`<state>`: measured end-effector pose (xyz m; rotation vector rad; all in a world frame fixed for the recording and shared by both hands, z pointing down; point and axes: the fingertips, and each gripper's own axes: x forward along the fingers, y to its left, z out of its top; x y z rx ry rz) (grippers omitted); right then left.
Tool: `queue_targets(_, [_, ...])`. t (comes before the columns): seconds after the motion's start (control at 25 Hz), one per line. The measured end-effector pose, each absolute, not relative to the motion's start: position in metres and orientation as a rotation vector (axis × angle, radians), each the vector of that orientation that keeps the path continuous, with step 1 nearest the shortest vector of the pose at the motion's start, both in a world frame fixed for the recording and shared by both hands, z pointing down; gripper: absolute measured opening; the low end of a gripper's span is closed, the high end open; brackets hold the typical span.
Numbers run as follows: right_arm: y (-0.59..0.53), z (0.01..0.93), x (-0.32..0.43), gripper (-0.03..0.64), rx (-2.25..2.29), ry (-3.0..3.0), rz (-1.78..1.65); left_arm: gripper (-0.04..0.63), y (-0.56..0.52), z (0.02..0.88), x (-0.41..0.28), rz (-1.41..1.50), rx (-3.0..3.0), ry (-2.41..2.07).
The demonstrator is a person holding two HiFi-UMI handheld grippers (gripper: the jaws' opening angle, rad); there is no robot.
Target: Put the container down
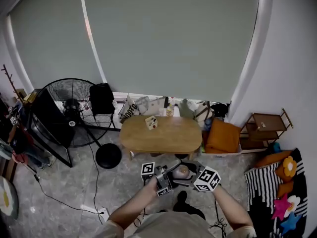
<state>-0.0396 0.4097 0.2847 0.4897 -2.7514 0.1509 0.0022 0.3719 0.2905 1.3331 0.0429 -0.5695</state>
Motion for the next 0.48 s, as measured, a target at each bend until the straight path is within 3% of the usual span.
queue_targets(0.48, [0.318,0.298,-0.018,0.393,0.387,-2.767,0.172,0.301,0.278,0.306,0.022,-0.608,1.325,-0.027])
